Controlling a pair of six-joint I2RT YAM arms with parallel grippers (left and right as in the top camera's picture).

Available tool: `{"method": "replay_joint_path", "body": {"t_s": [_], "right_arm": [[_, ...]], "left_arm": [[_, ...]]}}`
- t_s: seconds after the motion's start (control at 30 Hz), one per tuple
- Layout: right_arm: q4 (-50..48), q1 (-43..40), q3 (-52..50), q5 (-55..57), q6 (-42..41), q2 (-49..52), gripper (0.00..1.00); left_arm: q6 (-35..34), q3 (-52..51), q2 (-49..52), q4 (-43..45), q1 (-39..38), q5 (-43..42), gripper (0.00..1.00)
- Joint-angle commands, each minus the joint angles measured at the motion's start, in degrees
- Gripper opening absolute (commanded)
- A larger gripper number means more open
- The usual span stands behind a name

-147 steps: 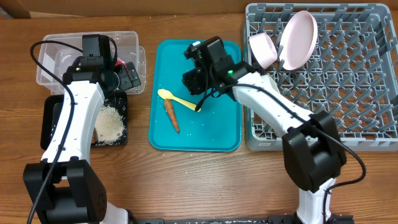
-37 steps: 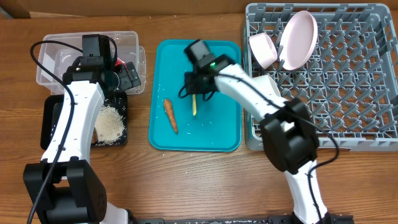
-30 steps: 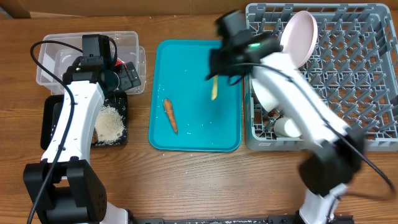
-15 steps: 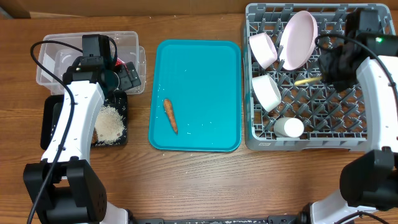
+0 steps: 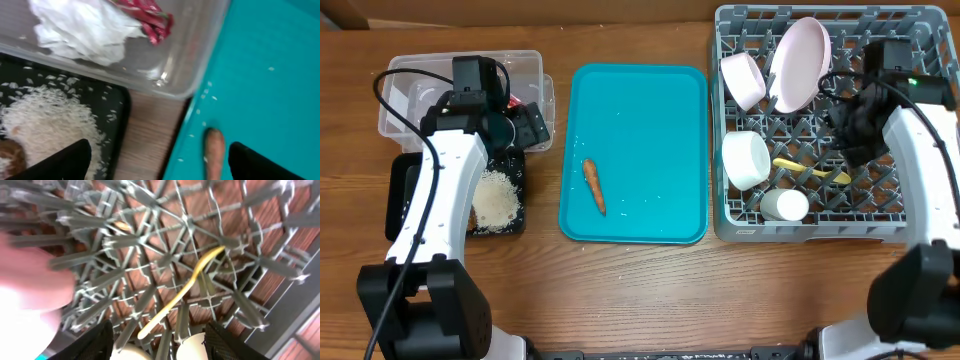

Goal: Sort waste into correct bins and load items into the dishwasher
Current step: 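Carry the spoon right and drop it into the dish rack, then grasp the carrot with the left gripper and move it left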

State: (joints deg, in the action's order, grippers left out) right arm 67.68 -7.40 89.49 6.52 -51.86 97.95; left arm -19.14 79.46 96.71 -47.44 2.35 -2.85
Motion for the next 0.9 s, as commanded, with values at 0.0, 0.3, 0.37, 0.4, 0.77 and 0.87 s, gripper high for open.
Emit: {"method": "replay_joint_path", "body": {"t_s": [0.0, 0.3, 0.37, 0.4, 0.77, 0.87], "right_arm": [[-1.7, 0.0, 0.4, -0.2, 12.7, -10.0, 0.6], [1.1, 0.0, 0.4, -2.8, 17.0, -17.0, 0.96], [1.3, 0.0, 0.3, -2.8, 17.0, -16.9, 0.96], [1.3, 0.0, 0.3, -2.8, 17.0, -16.9, 0.96], [2.4, 0.0, 0.3, -2.7, 17.8, -16.9, 0.96], [2.5, 0.0, 0.3, -2.7, 17.9, -16.9, 0.96]], "left_arm": [[0.7, 2.2, -5.2, -4.8, -4.0, -6.2, 0.81], [-15.9, -8.3, -4.5, -3.3, -24.2, 3.1, 0.71], [-16.5, -12.1, -2.5, 3.2, -24.2, 3.0, 0.65], [-16.5, -12.9, -1.7, 4.9, -24.2, 3.0, 0.64], [-17.1, -14.5, 11.6, 10.7, -24.1, 6.4, 0.63], [-17.1, -14.5, 12.0, 10.7, -24.1, 9.0, 0.61]]}}
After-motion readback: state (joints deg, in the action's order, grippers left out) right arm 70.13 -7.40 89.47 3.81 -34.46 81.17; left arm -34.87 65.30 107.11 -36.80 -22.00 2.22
